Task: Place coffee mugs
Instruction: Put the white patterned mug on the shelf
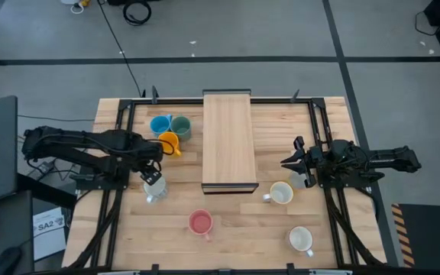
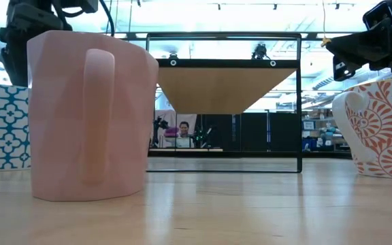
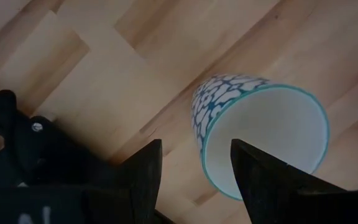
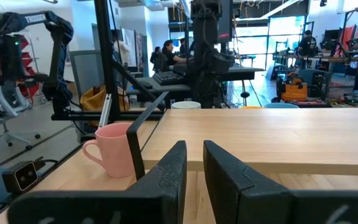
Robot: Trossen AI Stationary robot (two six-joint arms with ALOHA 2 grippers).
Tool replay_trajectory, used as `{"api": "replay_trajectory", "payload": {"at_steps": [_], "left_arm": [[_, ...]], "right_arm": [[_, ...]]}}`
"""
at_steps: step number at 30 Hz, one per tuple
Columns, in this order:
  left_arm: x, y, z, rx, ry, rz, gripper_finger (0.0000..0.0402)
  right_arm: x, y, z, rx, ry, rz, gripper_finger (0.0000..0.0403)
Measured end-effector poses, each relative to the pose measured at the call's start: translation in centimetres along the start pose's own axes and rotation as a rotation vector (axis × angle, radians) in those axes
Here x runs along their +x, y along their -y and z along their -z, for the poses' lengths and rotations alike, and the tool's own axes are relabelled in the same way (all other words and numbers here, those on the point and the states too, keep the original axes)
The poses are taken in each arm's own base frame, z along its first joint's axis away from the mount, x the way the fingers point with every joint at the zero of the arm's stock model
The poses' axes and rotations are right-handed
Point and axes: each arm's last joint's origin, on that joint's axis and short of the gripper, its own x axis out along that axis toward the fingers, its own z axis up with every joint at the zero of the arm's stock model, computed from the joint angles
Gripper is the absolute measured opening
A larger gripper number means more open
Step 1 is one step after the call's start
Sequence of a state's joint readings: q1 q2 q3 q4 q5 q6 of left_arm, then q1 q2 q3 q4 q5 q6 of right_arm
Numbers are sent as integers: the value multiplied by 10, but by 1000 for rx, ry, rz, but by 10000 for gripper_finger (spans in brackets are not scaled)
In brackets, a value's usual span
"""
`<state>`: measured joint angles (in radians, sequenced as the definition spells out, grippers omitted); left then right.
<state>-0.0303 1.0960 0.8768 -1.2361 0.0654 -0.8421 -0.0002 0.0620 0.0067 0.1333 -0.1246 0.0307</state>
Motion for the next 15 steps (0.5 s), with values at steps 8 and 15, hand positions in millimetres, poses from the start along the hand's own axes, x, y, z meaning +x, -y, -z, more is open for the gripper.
{"api": "replay_trajectory", "payload": {"at_steps": [8,15], "left_arm": [[17,16,-1,62,-40,-68,197],[31,25,-6,118,-78,-113,195]], "right_arm": [[0,0,0,0,0,0,61],[0,0,0,0,0,0,61]]}}
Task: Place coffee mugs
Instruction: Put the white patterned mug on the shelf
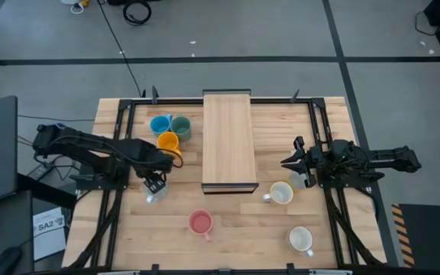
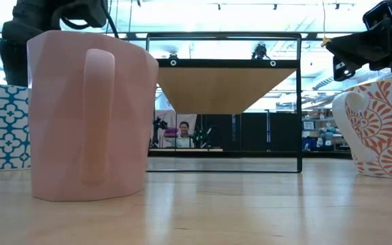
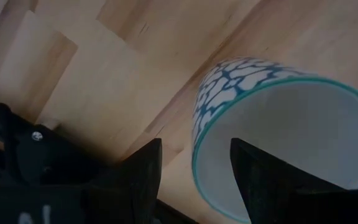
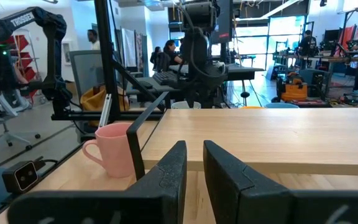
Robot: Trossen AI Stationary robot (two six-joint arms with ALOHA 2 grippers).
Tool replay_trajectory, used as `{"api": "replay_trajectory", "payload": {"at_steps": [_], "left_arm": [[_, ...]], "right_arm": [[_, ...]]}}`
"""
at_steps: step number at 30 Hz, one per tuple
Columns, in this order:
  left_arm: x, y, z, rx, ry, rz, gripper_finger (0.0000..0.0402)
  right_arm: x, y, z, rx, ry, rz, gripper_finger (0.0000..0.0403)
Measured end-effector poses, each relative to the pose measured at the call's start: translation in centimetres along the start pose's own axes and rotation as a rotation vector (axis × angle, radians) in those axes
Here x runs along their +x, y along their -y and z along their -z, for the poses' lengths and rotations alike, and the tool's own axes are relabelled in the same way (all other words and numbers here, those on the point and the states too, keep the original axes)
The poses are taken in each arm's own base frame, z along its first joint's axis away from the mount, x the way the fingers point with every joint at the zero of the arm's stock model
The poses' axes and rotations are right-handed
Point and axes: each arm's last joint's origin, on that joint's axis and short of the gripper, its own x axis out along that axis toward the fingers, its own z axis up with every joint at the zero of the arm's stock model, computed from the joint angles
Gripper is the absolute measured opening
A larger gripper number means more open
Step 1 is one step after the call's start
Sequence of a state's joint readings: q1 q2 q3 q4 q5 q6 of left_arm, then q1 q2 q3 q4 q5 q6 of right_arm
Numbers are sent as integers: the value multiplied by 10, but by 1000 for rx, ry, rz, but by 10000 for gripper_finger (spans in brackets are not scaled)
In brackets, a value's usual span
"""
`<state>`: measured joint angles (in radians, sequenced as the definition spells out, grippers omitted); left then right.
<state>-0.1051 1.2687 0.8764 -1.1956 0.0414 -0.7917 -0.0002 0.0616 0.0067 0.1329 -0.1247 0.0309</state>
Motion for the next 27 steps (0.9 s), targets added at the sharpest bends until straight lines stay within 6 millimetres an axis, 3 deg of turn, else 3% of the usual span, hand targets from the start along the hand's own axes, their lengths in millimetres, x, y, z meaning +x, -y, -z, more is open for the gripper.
{"api": "replay_trajectory", "payload": {"at_steps": [6,17,19,23,27], "left_arm": [[4,4,-4,26,1,1,160],[3,3,-3,32,4,9,26],[0,4,-4,55,7,13,22],[-14,7,-7,99,35,16,22],[-46,12,-11,163,80,60,22]], "right_arm": [[0,0,0,0,0,0,61],[0,0,0,0,0,0,61],[0,0,0,0,0,0,61],[0,0,0,0,0,0,61],[0,0,0,0,0,0,61]]}}
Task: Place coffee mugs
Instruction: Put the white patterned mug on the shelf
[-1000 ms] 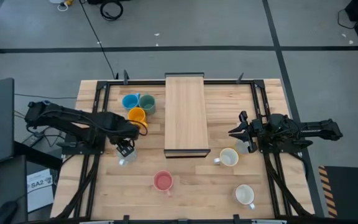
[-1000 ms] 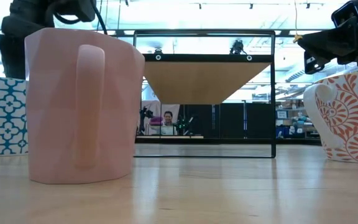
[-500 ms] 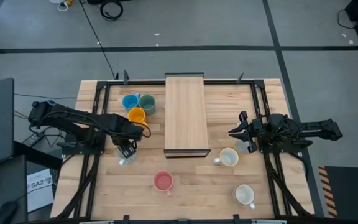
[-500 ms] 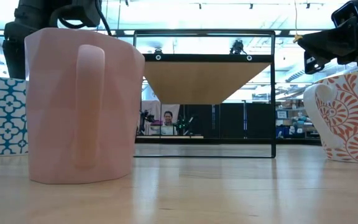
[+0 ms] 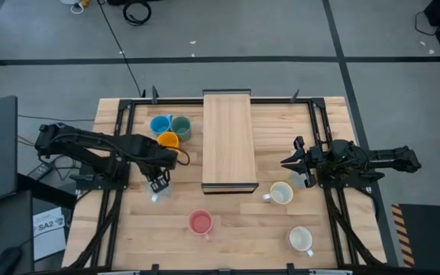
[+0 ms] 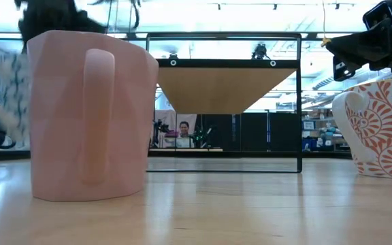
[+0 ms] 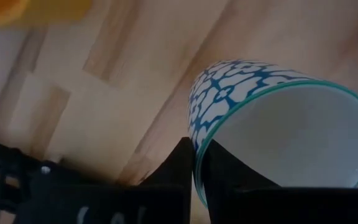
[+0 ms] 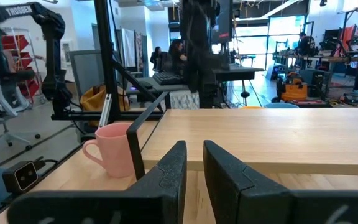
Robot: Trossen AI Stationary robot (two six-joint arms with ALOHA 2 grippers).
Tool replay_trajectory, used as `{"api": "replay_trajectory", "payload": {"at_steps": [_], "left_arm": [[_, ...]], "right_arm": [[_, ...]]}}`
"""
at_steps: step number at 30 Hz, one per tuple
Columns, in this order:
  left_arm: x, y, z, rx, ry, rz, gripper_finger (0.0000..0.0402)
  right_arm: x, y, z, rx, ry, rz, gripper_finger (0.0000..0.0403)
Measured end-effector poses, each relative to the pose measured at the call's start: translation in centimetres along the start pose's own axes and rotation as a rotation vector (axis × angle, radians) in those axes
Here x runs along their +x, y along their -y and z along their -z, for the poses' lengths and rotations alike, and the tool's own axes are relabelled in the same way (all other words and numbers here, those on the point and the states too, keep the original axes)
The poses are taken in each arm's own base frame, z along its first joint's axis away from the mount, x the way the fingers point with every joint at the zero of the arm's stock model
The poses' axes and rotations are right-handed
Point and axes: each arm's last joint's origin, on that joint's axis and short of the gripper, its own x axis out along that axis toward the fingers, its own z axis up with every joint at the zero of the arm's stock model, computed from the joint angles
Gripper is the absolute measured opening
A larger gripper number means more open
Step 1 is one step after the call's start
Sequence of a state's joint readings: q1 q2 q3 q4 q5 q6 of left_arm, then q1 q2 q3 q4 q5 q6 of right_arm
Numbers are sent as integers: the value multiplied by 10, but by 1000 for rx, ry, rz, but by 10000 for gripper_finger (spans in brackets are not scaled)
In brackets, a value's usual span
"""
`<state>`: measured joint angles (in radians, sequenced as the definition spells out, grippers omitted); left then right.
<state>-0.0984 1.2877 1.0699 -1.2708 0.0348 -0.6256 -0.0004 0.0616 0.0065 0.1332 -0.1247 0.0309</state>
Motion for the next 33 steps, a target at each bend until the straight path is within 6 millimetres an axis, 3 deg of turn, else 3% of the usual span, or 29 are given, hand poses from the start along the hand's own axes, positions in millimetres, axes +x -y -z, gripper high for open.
{"api": "replay_trajectory", "payload": {"at_steps": [5,11,17,22,25,31,33], "left_arm": [[-57,0,-10,68,91,78,22],[-125,-15,-23,92,299,152,22],[-170,-37,-46,147,423,117,22],[-185,-57,-86,225,434,33,22],[-185,-71,-116,268,438,-7,22],[-166,-104,-170,355,403,-56,22],[-154,-117,-185,308,377,-39,22]], "right_arm": [[0,0,0,0,0,0,61],[0,0,0,0,0,0,61],[0,0,0,0,2,0,61],[0,0,-1,-1,7,0,61],[0,0,-1,-1,7,0,61],[0,0,-1,-1,7,0,61],[0,0,-1,-1,7,0,61]]}}
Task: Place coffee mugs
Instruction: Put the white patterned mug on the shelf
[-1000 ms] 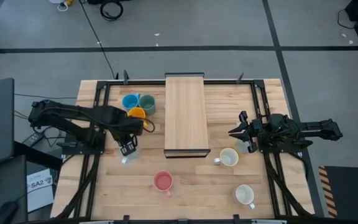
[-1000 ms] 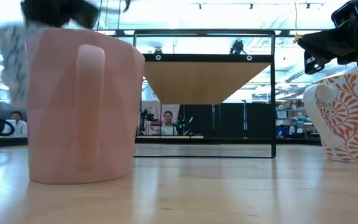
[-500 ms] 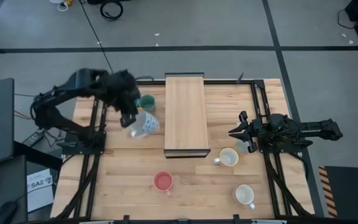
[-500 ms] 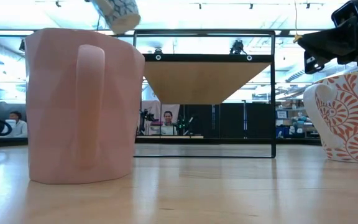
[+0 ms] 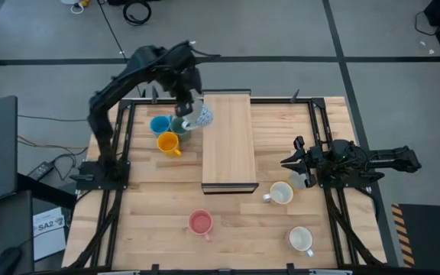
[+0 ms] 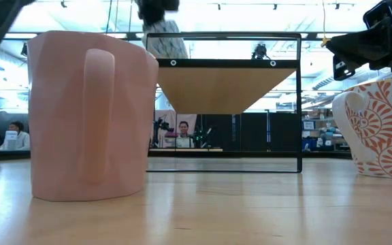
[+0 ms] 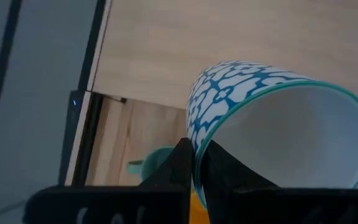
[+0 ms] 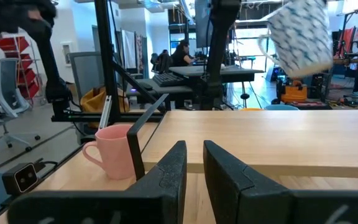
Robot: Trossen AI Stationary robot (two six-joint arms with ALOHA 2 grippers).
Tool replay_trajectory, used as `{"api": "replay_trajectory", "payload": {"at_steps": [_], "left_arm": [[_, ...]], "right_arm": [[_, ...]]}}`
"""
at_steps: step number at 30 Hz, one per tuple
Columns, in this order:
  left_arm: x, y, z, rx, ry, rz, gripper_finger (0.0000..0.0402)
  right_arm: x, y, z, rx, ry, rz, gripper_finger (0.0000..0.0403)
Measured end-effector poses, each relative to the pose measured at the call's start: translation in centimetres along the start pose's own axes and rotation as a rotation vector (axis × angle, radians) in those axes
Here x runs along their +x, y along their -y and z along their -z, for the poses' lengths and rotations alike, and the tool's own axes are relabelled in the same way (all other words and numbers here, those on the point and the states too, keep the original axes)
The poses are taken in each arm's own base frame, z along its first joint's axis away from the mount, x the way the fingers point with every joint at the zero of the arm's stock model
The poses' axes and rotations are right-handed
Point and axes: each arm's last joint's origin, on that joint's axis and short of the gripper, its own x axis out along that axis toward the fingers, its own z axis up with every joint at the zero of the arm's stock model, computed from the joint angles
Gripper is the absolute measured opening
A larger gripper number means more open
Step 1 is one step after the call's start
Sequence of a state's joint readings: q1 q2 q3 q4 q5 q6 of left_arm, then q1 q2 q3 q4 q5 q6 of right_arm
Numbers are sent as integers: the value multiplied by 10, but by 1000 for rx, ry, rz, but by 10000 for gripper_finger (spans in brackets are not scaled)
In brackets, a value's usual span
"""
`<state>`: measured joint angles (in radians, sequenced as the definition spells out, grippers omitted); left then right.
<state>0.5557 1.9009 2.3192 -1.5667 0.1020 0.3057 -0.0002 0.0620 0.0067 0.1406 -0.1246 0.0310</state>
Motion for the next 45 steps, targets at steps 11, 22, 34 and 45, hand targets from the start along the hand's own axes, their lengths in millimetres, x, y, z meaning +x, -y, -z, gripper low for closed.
{"api": "replay_trajectory", "payload": {"at_steps": [11,22,34,45], "left_arm": [[34,-58,5,-147,-56,-14,22],[38,-63,-7,-153,52,-52,22],[66,-67,-16,-164,17,-66,22],[70,-68,-18,-169,28,-72,31]], "right_arm": [[0,0,0,0,0,0,61],[0,0,0,-7,0,0,61],[0,0,0,-8,-1,1,61],[0,0,0,-8,-1,0,61]]}}
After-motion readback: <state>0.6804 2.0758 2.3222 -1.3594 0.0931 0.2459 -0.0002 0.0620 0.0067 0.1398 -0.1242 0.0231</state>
